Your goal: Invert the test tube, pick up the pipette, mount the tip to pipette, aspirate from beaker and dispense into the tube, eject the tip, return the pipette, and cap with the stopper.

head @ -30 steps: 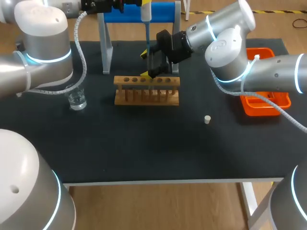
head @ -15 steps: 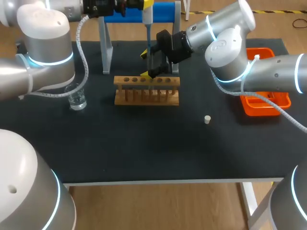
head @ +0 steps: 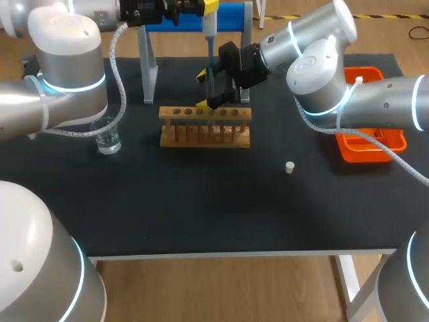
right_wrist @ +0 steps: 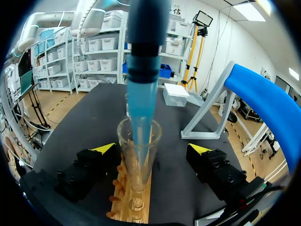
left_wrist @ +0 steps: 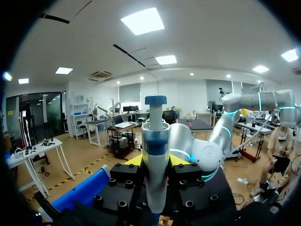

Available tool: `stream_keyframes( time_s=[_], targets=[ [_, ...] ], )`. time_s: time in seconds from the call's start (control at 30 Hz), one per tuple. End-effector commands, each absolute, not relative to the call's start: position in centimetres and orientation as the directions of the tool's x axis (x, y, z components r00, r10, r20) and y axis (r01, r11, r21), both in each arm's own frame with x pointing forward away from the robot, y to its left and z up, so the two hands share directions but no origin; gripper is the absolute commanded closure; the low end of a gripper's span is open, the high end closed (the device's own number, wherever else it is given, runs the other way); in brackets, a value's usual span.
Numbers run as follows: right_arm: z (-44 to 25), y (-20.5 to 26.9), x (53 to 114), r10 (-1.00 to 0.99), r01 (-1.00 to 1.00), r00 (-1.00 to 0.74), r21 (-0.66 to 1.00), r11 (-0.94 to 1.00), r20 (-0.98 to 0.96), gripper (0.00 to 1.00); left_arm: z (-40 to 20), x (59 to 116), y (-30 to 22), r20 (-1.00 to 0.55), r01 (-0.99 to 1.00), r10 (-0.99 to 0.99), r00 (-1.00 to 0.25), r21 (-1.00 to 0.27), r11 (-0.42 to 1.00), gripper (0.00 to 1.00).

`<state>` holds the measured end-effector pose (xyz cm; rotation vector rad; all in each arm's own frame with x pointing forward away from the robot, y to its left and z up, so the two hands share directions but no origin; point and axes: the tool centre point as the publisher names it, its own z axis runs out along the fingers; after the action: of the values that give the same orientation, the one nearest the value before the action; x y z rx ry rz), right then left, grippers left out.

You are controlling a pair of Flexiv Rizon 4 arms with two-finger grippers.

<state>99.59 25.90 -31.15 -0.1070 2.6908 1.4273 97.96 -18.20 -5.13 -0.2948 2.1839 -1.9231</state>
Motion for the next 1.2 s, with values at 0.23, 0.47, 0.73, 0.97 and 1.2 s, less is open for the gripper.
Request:
stream_keyframes(
  time_s=[0.23,0.47,0.73,0.97,1.2],
  targets=[
    [-31.05,25.85,99.64,-0.021,-0.105,-0.993,0.820,0.563,-0.113,0.00,-5.32,97.89,-18.27,-0.034,-0.006,-0.288,-0.957,-0.990,0.138,1.00],
    [-31.05,25.85,99.64,-0.021,-0.105,-0.993,0.820,0.563,-0.113,0.00,-5.41,97.83,-18.18,-0.036,-0.006,-0.292,-0.956,-0.990,0.142,1.00],
    [-31.05,25.85,99.64,-0.021,-0.105,-0.993,0.820,0.563,-0.113,0.00,-5.43,97.82,-18.32,-0.036,-0.005,-0.291,-0.956,-0.990,0.138,1.00],
    [-31.05,25.85,99.64,-0.021,-0.105,-0.993,0.820,0.563,-0.113,0.00,-5.70,97.76,-18.41,-0.033,-0.008,-0.291,-0.956,-0.990,0.138,1.00],
    [-31.05,25.85,99.64,-0.021,-0.105,-0.993,0.820,0.563,-0.113,0.00,-5.82,97.82,-18.45,-0.032,-0.009,-0.291,-0.956,-0.990,0.137,1.00]
  ],
)
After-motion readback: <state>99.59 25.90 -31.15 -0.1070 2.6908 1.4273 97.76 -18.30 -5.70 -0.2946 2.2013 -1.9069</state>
